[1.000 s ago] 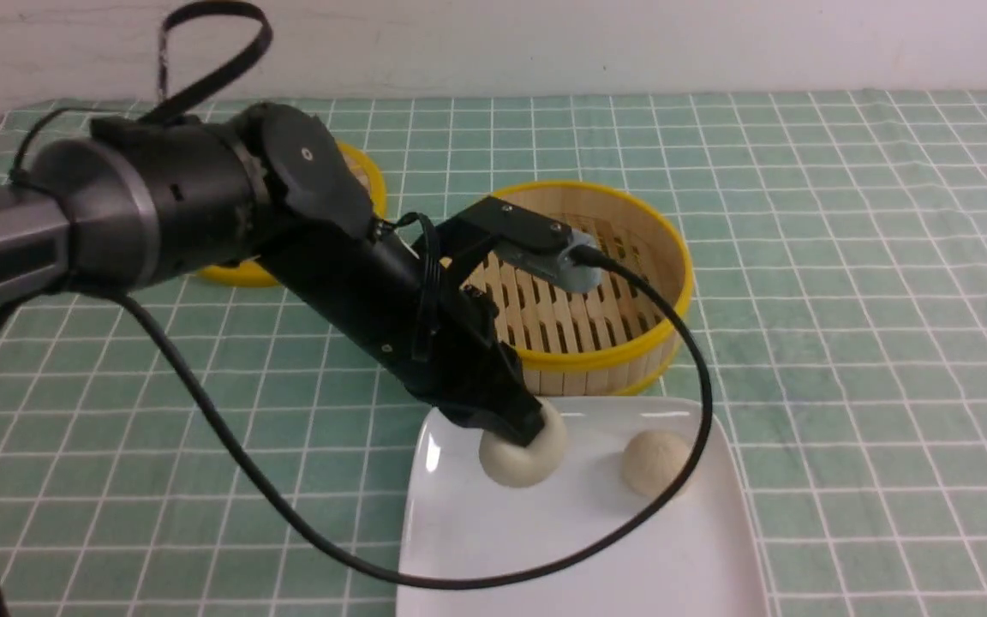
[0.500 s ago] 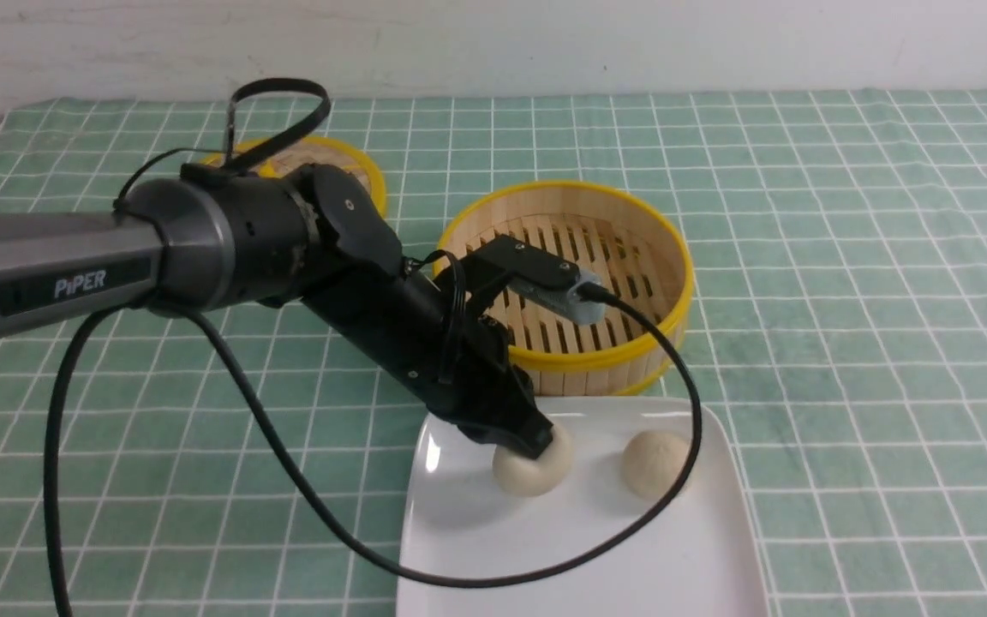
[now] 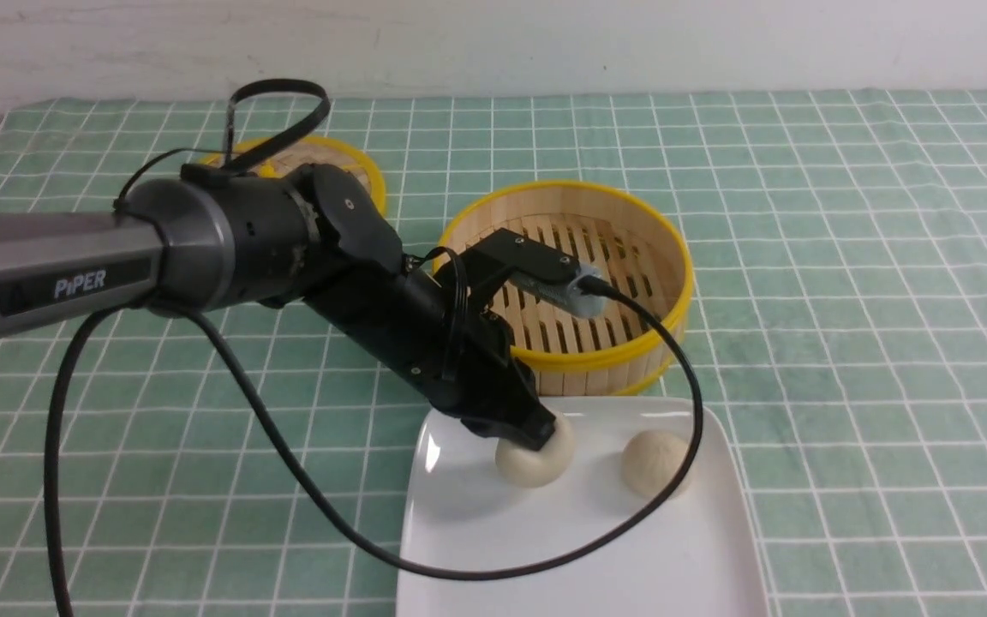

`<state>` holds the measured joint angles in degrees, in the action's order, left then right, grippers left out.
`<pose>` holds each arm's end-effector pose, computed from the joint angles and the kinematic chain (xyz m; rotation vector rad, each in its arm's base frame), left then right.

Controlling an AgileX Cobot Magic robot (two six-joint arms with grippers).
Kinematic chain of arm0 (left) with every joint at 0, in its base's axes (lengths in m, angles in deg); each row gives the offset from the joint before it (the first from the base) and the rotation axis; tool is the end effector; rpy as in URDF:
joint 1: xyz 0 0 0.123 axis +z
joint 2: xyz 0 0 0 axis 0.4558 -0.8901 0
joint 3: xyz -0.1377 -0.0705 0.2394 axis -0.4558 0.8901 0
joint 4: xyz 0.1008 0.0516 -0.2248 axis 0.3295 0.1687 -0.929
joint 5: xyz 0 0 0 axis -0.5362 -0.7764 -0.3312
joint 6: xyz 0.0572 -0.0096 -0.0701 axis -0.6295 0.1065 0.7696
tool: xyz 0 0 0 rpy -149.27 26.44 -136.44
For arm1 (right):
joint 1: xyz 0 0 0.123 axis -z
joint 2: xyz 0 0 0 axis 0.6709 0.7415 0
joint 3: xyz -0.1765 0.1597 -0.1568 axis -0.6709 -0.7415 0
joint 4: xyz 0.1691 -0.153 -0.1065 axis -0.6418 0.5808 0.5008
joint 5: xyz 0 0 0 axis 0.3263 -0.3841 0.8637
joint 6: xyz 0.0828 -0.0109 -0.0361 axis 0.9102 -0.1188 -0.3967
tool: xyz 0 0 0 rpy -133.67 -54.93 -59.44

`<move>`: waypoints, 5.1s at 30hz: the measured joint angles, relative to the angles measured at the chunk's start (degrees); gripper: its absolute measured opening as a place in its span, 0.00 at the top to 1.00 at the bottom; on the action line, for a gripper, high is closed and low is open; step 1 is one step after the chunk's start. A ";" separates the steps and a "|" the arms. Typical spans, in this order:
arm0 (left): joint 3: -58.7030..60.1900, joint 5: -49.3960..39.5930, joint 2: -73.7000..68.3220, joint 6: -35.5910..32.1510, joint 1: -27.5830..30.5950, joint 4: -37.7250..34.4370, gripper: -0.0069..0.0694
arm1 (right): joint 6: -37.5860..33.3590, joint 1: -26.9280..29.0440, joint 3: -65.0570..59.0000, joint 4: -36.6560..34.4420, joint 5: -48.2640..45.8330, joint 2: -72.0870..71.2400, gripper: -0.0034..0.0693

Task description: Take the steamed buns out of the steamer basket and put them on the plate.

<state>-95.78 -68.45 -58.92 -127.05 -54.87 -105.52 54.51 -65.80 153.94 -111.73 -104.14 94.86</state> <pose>0.3195 -0.2153 0.1931 1.1457 2.4408 -0.7050 0.1080 0.0881 0.4590 -1.0480 2.0190 0.5169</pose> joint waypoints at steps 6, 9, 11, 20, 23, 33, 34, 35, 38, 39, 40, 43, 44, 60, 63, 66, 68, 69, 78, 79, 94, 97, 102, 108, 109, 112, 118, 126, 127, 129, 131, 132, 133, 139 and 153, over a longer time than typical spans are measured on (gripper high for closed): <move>0.00 -0.01 0.00 0.00 0.00 0.00 0.85 | 0.00 0.00 0.00 0.00 0.00 0.00 0.15; 0.00 -0.01 0.00 0.00 0.00 0.00 0.85 | 0.00 0.00 0.00 0.00 0.00 0.00 0.15; 0.00 -0.01 0.00 0.00 0.00 0.00 0.85 | 0.00 0.00 0.00 0.00 0.00 0.00 0.15; 0.00 -0.01 -0.39 0.00 0.00 0.75 0.85 | -0.06 0.00 0.00 0.00 0.00 0.00 0.15; 0.00 -0.52 -1.78 0.05 0.00 1.00 0.85 | -0.06 0.00 0.00 0.00 0.00 0.00 0.15; 0.00 -1.08 -3.01 0.05 0.00 -1.49 0.81 | -0.74 0.00 0.00 0.00 0.00 0.00 0.15; 0.00 -1.09 -3.01 0.05 0.00 -1.49 0.81 | -0.74 0.00 0.00 0.00 0.00 0.00 0.15; 0.00 -1.71 -3.01 0.05 0.00 -1.56 0.77 | -0.74 0.00 0.00 0.00 0.00 0.00 0.15; 0.00 -2.17 -3.01 0.05 0.00 -1.56 0.65 | -0.74 0.00 0.00 0.00 0.00 0.00 0.15; 0.00 -2.24 -3.01 0.05 0.00 -1.56 0.60 | -0.74 0.00 0.00 0.00 0.00 0.00 0.15; 0.00 -2.24 -3.01 0.05 0.00 -1.56 0.60 | -0.74 0.00 0.00 0.00 0.00 0.00 0.15; 0.00 -2.96 -3.01 0.05 0.00 -1.56 0.43 | -0.80 0.00 0.00 0.19 0.00 0.00 0.15; 0.00 -3.19 -3.01 0.05 0.00 -1.62 0.40 | -0.86 0.00 0.00 0.29 0.00 0.00 0.15; -6.85 -4.98 2.25 0.20 0.00 -3.10 0.30 | -1.05 0.00 0.00 2.28 0.00 0.00 0.15; -7.14 -2.18 6.08 0.20 0.00 -0.86 0.30 | -1.11 0.00 0.00 3.85 0.18 0.00 0.15; -7.14 1.11 11.32 1.26 0.00 5.86 0.30 | -1.16 0.00 0.00 6.75 4.86 0.00 0.15; -7.14 2.32 12.90 2.41 0.00 8.30 0.30 | -1.16 0.00 0.00 7.82 7.10 0.00 0.15; -7.14 3.89 15.94 4.76 0.00 12.43 0.30 | -1.16 0.00 -0.05 9.70 11.45 0.00 0.15; -7.14 9.21 32.07 22.13 0.00 36.77 0.30 | -1.16 0.00 -0.05 15.31 29.67 0.00 0.15; -7.14 9.33 34.50 25.03 0.00 40.30 0.30 | -1.16 0.00 -0.05 15.89 31.16 0.00 0.15; -7.14 -0.36 54.21 66.17 0.00 75.87 0.30 | 10.47 0.00 -0.05 31.54 34.38 -3.29 0.15; -7.14 -3.27 55.85 67.21 0.00 76.28 0.30 | 14.40 0.00 -0.05 34.06 34.38 -5.79 0.15; -7.14 -7.81 58.62 67.63 0.00 74.29 0.33 | 18.64 0.00 -0.05 34.79 31.65 -9.99 0.15; -7.14 -9.77 61.29 66.12 0.00 71.29 0.39 | 19.39 0.00 -0.05 34.79 23.02 -12.79 0.15; -7.14 -9.77 61.85 65.56 0.00 70.68 0.40 | 19.39 0.00 -0.05 34.79 22.15 -13.16 0.15; -7.14 -9.77 63.28 64.05 0.00 68.55 0.41 | 19.39 0.00 -0.05 34.74 20.36 -14.33 0.15; -7.14 -10.78 66.70 61.52 0.00 63.58 0.42 | 19.39 0.00 -1.95 34.16 19.21 -18.26 0.15; -6.87 -16.15 69.74 58.93 0.00 61.24 0.42 | 19.39 0.00 -9.89 33.66 18.76 -27.10 0.15; -6.50 -16.28 69.90 58.92 0.00 61.19 0.42 | 19.39 0.00 -11.06 33.66 18.82 -28.25 0.15; -4.54 -16.75 70.40 58.82 0.00 60.71 0.42 | 19.39 0.00 -14.98 33.14 18.87 -31.75 0.15; -3.03 -16.78 70.40 58.75 0.00 60.51 0.42 | 19.39 0.00 -18.52 32.30 18.87 -34.48 0.15; -1.47 -16.62 70.40 58.75 0.00 60.38 0.42 | 19.39 0.00 -20.30 31.42 19.00 -36.35 0.15; -1.24 -16.62 70.40 58.75 0.00 60.29 0.42 | 19.39 0.00 -21.01 31.24 19.12 -36.99 0.15; 4.54 -10.62 70.40 58.70 0.00 58.16 0.42 | 18.15 0.00 -30.74 25.51 22.28 -46.16 0.15; 7.61 -2.69 70.40 58.70 0.00 56.56 0.42 | 18.10 0.00 -45.57 22.24 24.91 -54.64 0.15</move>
<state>-88.17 -71.15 11.48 -68.35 -54.87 -48.96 72.60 -65.80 108.37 -89.49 -79.23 40.22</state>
